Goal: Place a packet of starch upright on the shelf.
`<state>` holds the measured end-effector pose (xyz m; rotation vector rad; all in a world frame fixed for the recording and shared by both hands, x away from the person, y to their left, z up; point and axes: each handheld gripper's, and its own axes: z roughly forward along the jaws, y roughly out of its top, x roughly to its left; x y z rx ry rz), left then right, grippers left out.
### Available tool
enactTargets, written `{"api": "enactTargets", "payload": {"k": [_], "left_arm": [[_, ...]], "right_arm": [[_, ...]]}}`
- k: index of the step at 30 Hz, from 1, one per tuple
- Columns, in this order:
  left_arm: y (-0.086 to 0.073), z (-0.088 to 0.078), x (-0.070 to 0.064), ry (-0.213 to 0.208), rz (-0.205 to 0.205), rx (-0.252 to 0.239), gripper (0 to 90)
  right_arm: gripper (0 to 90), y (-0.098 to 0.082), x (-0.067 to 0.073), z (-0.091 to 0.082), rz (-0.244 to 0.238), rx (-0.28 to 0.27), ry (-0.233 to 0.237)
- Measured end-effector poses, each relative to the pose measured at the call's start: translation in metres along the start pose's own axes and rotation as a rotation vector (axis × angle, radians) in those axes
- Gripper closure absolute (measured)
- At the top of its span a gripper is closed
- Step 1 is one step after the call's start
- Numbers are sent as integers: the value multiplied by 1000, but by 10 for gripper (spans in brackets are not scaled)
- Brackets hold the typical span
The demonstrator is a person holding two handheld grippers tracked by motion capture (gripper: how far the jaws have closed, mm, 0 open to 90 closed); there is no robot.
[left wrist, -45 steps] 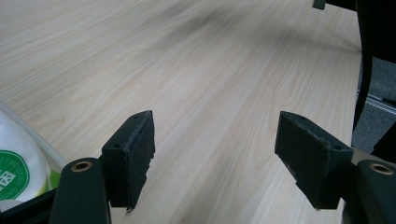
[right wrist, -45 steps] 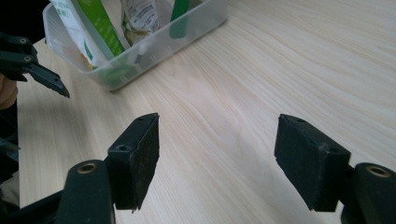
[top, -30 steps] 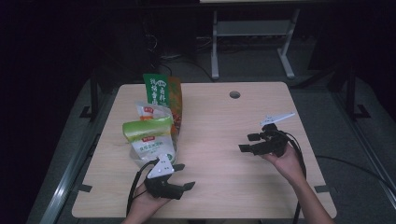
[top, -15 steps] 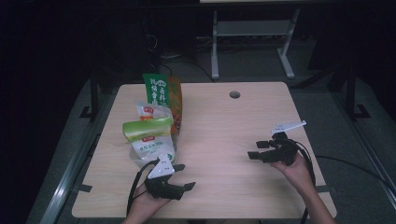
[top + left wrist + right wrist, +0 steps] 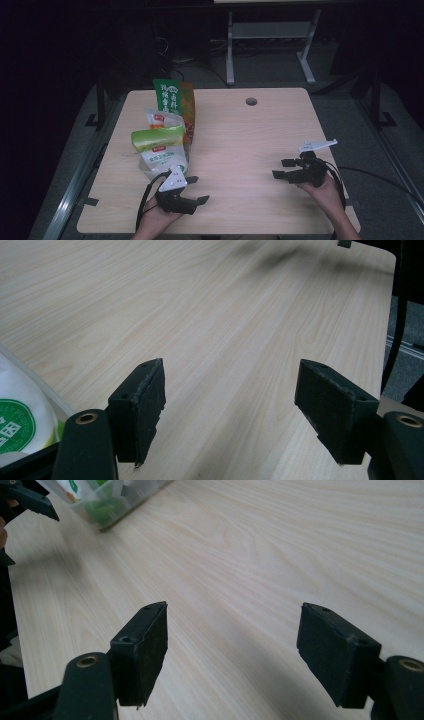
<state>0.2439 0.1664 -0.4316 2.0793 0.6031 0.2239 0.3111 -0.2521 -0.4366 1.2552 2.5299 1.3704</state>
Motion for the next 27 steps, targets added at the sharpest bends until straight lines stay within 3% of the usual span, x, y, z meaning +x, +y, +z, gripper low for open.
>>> {"api": "enactTargets", "payload": {"k": [27], "left_arm": [[1,5,-4,-22,27,10,271]], "right_arm": [[260,-36,19,-10,-8,-24,-13]]}}
